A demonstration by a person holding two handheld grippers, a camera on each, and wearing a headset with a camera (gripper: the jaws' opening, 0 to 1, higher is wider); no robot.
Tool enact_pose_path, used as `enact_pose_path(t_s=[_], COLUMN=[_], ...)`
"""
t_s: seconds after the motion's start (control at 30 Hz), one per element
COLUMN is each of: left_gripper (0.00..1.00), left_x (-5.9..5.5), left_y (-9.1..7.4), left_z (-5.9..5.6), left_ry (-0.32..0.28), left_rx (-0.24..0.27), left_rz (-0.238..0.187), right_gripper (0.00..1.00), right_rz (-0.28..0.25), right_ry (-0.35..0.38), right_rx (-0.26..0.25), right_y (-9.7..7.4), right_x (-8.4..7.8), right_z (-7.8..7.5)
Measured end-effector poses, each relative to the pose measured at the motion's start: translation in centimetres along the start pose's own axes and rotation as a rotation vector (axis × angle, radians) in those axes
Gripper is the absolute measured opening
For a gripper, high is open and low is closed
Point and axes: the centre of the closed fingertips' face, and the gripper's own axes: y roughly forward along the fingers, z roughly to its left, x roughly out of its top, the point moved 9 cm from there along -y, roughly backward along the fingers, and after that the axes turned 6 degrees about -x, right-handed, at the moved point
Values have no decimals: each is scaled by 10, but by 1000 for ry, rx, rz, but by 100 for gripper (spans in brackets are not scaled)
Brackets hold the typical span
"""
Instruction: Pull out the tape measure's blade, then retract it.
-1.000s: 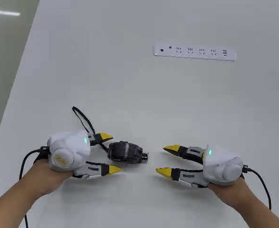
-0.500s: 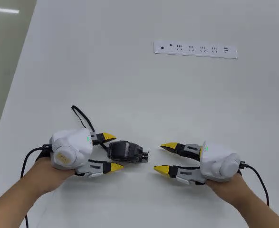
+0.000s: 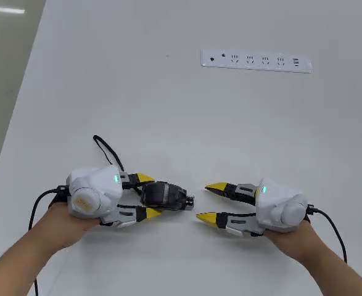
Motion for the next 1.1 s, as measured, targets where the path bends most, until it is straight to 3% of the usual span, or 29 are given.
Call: enact_pose_path(t_s=[0.7, 1.1], left_gripper=[32, 31], left_x=[-1, 0], left_y=[1, 2], left_z=[0, 0], left_ry=[-1, 1], left_rx=[-5, -8], left_rz=[-3, 3], right_gripper=[38, 35], right_rz=[1, 9], right_ry=[2, -37], right_rx=[13, 31], right_y=[5, 14], right_x=[-2, -4], right_z=[0, 1])
